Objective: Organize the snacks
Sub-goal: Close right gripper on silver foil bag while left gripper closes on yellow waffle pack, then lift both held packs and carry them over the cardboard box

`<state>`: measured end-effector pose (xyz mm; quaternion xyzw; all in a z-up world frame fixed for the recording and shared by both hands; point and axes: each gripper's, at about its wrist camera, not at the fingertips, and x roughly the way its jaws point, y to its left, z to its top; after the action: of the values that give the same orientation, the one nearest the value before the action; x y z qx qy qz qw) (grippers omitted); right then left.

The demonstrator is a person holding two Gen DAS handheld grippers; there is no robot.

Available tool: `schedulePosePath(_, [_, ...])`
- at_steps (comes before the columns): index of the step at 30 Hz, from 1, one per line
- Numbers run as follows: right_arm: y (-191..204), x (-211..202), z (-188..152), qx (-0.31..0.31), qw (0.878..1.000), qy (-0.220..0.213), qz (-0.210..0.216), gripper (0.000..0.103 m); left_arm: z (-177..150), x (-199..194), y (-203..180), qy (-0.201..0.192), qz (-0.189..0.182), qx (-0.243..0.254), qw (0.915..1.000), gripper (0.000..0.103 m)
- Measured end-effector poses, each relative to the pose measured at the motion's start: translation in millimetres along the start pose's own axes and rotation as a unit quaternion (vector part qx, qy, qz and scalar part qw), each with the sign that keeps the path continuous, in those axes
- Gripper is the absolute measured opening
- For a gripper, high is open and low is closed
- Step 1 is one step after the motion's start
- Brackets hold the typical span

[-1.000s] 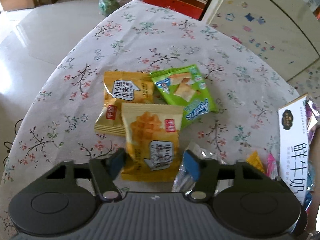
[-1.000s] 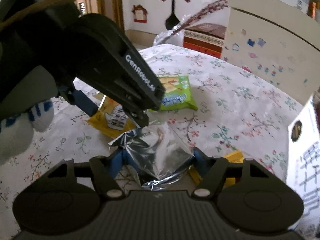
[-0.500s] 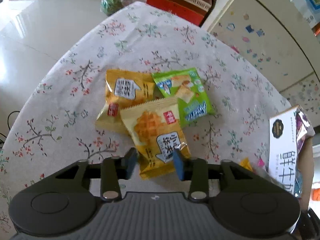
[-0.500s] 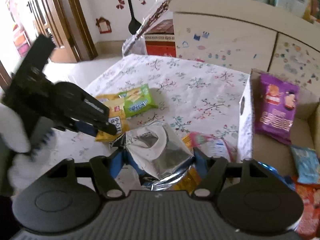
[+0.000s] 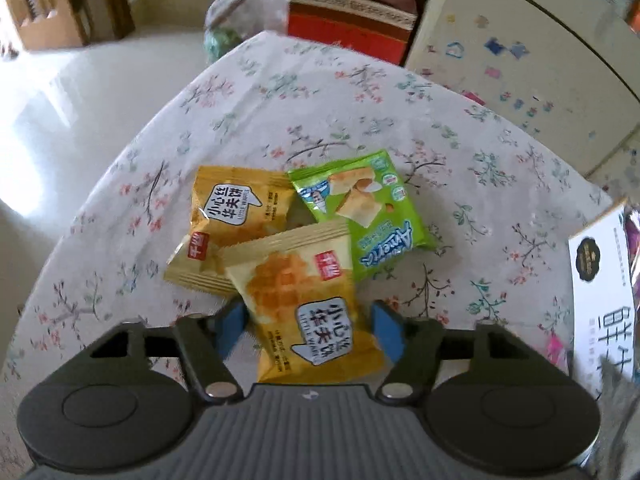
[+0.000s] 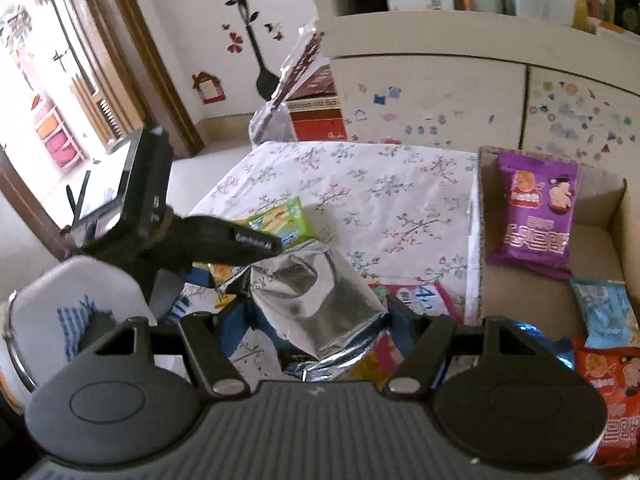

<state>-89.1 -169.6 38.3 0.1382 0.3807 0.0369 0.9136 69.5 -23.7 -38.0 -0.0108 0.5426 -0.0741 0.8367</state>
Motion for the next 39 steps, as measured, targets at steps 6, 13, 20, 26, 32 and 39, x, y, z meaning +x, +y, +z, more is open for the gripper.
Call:
schedulePosePath(6, [-15,-6,5,0.042,0.999,-0.017,-0.007,0.072,-5,-13,7,-0.006,-0.024,-0.026,0.9994,0.064])
schedulePosePath(13, [-16,-2,8,0.055,0.998,-0.017,-0.012,0.072,-7,-35,6,-0.021,-0.056,-0.031,0.9977,0.064])
schedulePosePath(20, [-8,-7,8,0.043,0.999,-0.021,-0.011,0.072,-9,-49,4,-0.033,-0.061,-0.035,0.9970,0.064])
schedulePosePath(26, [-6,-15,8,0.041,0.999,-0.029,-0.015,0.072,-10,-63,0,-0.043,-0.070,-0.039,0.9959,0.064])
schedulePosePath(32, [-7,-25,10,0.043,0.998,-0.040,-0.018,0.072,-9,-76,-6,-0.053,-0.085,-0.043,0.9941,0.064])
schedulePosePath(39, [-15,-41,16,0.053,0.996,-0.062,-0.024,0.072,-8,-91,-17,-0.068,-0.102,-0.039,0.9917,0.064])
